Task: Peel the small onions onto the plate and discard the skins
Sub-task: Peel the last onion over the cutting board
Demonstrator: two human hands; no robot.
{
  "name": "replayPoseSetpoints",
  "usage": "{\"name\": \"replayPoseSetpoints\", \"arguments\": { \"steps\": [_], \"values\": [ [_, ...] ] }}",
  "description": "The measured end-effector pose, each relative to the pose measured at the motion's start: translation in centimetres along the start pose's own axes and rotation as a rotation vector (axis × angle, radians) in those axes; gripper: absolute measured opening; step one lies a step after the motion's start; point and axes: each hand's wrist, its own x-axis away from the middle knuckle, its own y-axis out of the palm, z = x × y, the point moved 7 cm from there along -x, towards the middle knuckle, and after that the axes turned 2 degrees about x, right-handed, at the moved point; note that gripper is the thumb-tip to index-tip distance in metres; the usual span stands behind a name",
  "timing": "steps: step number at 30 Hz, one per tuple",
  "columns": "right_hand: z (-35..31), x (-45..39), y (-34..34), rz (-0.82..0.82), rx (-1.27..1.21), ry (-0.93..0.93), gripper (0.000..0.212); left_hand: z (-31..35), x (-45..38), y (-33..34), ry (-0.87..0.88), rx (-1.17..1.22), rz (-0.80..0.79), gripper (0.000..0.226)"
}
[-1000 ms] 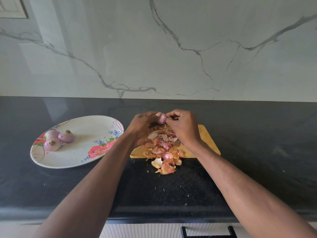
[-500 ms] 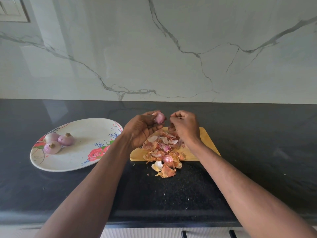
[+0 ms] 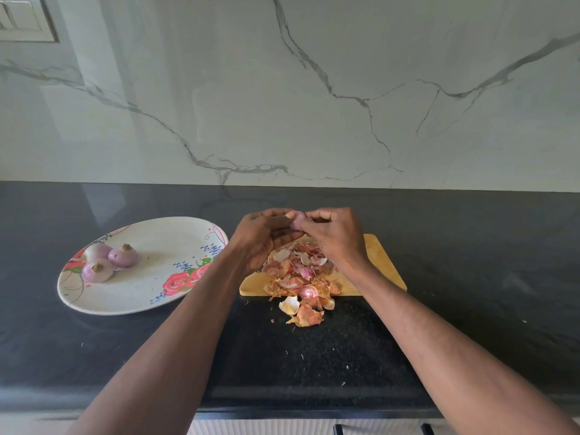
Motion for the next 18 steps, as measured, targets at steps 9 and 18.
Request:
{"name": "replayPoseSetpoints", "arguments": {
  "steps": [9, 18],
  "values": [
    [-0.4, 0.2, -0.1, 0.111, 0.205, -0.161, 0.027, 0.2, 0.2, 0.5, 0.096, -0.093, -0.009, 0.012],
    [1.0, -0.2, -0.7, 0.084, -0.150, 0.180, 0.008, -0.1, 0.3, 0.6, -0.025, 0.127, -0.038, 0.021]
  ]
}}
